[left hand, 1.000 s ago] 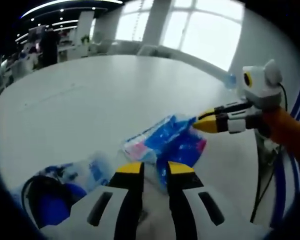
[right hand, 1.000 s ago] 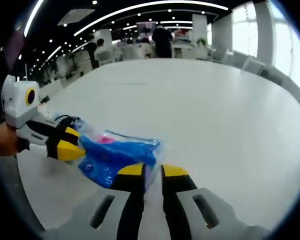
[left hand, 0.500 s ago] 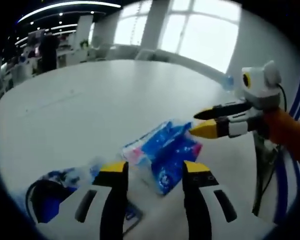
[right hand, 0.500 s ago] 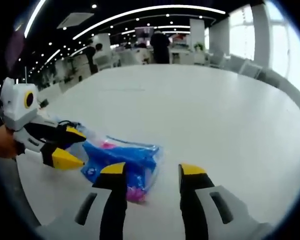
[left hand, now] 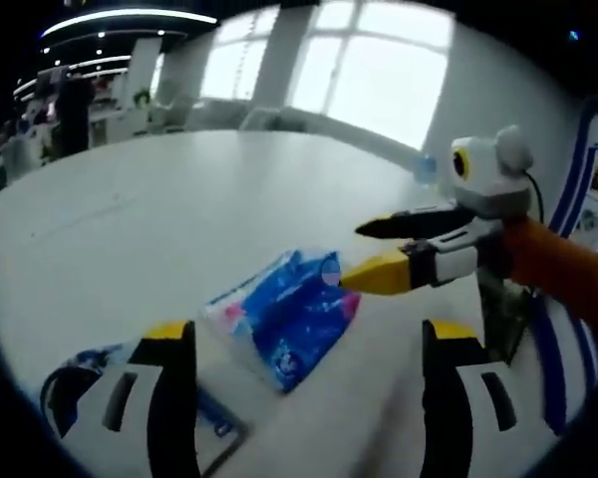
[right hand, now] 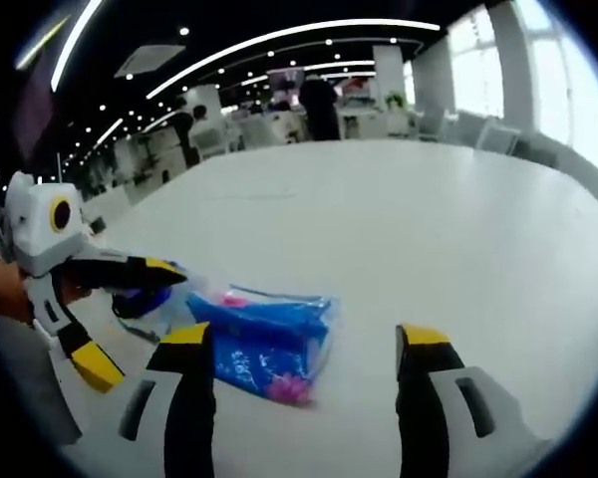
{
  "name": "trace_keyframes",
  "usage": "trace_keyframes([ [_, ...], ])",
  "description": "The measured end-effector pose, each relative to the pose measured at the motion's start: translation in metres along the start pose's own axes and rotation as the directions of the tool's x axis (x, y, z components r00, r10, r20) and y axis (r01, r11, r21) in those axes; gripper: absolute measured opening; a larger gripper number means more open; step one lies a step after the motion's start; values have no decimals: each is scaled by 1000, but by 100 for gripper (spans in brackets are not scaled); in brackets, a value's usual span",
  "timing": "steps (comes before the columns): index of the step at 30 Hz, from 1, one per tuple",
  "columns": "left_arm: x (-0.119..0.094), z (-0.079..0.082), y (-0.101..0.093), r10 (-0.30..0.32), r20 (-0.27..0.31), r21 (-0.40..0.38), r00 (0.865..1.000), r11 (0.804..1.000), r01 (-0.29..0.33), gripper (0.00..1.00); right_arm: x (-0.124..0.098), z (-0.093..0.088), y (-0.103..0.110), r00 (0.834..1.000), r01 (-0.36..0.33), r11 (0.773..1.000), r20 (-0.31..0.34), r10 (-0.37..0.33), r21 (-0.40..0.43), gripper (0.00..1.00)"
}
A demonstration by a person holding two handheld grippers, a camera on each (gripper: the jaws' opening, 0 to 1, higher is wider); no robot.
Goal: Arrange the tabletop items into an orderly group along one side of the table until the central work area is clear of visible clutter.
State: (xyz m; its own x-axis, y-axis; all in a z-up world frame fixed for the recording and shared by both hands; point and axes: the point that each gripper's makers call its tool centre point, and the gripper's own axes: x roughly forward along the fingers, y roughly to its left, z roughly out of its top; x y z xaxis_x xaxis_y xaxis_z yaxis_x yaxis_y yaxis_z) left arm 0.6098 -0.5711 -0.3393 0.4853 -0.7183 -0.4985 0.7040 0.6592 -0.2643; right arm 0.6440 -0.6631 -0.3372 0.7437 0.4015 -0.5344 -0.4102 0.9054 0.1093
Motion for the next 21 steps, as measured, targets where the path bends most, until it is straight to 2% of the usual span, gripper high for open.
trace_keyframes([
  [4,-3,1,-5,-25,11,-3,1000,1000,25,99,-1,1,7,1000,-27,1000,7,27,2,88],
  [7,-6,-2,-9,-36,-4,0,999,999,36,99,-3,0,13,999,-45,999,9,45,9,97],
  [14,-20,-4,-15,-58,-1,7,998,998,58,99,-10,-3,27,996,-86,996,1,86,0,99],
  [21,-36,-7,-17,-62,9,-2,998,998,62,99,-19,-2,38,995,-96,995,8,96,-12,99],
])
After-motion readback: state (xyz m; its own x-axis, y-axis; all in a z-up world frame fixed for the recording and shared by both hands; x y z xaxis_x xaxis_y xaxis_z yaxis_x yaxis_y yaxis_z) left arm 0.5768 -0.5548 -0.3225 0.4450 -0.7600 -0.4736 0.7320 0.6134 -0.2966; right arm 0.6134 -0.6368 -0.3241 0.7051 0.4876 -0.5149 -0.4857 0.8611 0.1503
